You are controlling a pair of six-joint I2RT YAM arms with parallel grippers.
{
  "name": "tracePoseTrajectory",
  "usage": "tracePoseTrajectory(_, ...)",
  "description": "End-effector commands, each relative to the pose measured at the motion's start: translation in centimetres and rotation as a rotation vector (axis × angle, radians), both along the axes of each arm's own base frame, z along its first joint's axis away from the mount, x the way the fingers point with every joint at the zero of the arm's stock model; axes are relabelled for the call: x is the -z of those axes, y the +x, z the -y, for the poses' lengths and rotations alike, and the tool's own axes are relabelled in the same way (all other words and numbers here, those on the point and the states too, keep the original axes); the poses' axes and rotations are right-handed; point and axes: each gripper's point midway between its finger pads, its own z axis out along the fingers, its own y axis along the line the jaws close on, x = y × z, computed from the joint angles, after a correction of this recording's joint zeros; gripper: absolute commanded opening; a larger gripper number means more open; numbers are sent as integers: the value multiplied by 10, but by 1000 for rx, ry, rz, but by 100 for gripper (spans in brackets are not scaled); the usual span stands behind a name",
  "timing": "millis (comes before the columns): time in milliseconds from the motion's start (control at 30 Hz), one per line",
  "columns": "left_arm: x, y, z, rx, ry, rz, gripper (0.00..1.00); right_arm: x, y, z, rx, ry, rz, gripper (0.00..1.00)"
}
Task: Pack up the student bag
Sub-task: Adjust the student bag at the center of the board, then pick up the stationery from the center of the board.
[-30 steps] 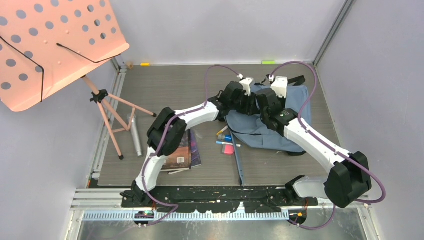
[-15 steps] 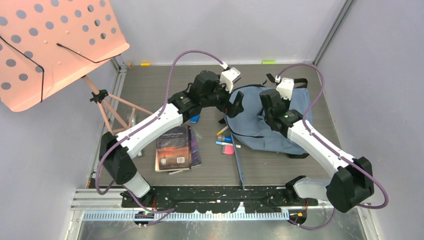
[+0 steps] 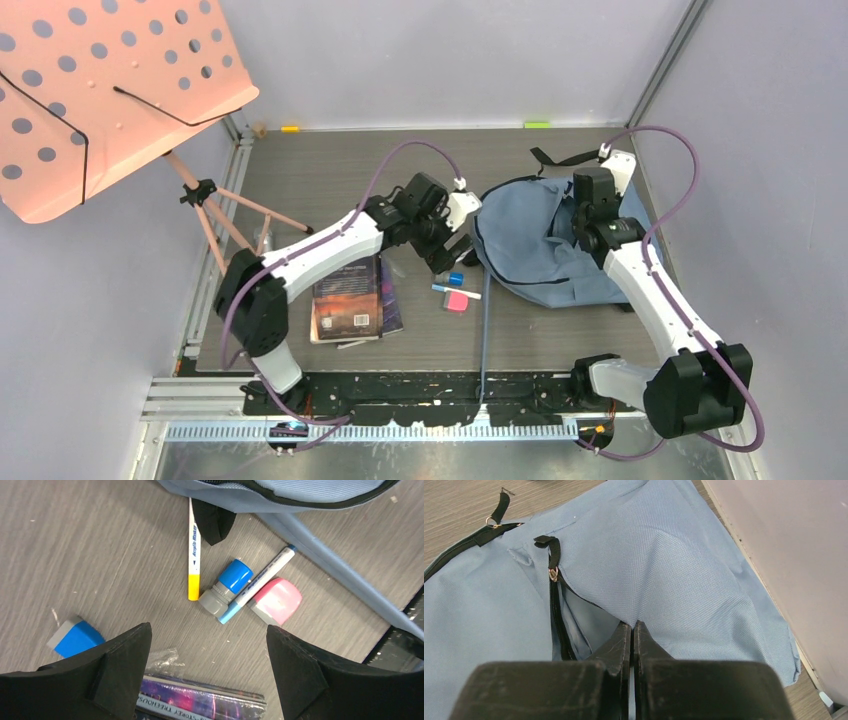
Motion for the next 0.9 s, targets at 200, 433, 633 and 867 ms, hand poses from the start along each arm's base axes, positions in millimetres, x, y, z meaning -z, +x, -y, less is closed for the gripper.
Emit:
tracePoseTrajectory(200, 57, 7, 20, 150, 35, -46, 79, -16, 5, -10, -63, 71, 87, 0)
tracePoseTrajectory(433, 72, 10, 17, 156, 45, -13, 64, -17, 5, -10, -69, 90, 97, 0)
tracePoseTrajectory(633, 85, 0, 15, 183, 50, -58, 58, -15, 5, -10, -70, 98, 91, 0)
tracePoseTrajectory(867, 99, 2, 15, 182, 82, -78, 54, -15, 5, -11, -77, 108, 92, 0)
